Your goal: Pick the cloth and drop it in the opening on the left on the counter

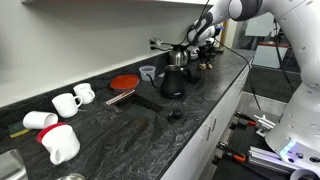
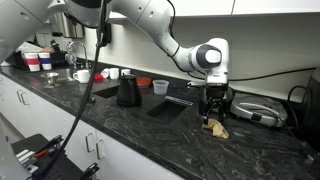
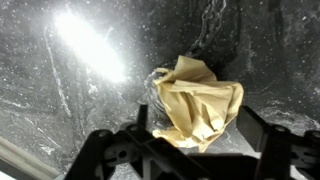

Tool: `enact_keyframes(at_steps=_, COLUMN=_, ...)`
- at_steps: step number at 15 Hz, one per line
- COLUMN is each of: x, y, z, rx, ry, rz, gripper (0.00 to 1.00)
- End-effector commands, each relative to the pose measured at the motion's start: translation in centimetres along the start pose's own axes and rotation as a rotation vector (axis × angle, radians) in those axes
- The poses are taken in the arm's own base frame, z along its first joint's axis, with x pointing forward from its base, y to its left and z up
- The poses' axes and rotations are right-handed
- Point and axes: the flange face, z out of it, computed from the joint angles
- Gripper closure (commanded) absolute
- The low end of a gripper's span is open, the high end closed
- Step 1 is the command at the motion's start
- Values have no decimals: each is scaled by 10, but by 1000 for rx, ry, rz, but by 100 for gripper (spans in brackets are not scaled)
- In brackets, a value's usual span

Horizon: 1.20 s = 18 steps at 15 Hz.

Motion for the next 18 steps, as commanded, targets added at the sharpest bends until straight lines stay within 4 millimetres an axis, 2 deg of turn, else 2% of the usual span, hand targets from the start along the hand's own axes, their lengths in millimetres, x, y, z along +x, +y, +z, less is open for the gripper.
enact_keyframes(at_steps=1, x=4, y=-8, z=1, rx=-2, ry=-16, rz=29, gripper=41)
enact_keyframes(at_steps=9, x=4, y=-7, z=1, rx=-3, ry=-14, rz=27, gripper=96)
enact_keyframes(at_steps=11, x=5, y=-6, z=1, rx=-4, ry=-14, rz=27, gripper=100)
enact_keyframes(at_steps=15, x=6, y=-3, z=1, rx=-11, ry=-19, rz=24, gripper=100)
enact_keyframes(at_steps=18, x=5, y=7, z=-2, rx=-22, ry=-34, rz=1, gripper=100)
